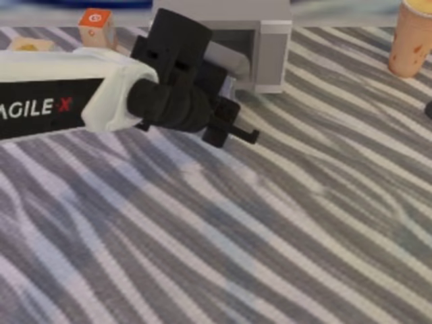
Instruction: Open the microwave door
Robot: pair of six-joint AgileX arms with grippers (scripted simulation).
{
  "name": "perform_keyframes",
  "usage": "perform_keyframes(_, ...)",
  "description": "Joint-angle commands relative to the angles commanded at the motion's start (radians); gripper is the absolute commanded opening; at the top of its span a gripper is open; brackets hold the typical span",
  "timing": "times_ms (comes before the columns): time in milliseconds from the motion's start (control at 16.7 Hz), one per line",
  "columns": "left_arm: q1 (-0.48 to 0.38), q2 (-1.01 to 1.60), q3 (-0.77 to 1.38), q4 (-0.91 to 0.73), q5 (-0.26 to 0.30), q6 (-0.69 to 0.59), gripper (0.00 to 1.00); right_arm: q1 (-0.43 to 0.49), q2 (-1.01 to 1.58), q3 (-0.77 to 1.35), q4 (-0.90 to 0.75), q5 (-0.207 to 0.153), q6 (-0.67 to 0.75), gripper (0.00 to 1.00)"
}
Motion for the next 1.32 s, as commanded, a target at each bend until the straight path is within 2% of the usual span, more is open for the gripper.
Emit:
perform_keyframes(180, 0.000, 0.000, 0.000, 0.000, 0.000, 0.000, 0.00, 0.000, 0.000, 0.000, 0.000, 0.000, 0.000, 1.00)
perform_keyframes(660, 0.021, -0.021, -0.027, 0.001, 0.045, 0.053, 0.00, 0.000, 0.000, 0.000, 0.000, 0.000, 0.000, 1.00)
perform_keyframes(1320, 0.021, -0.021, -0.027, 0.001, 0.045, 0.053, 0.00, 0.000, 0.000, 0.000, 0.000, 0.000, 0.000, 1.00)
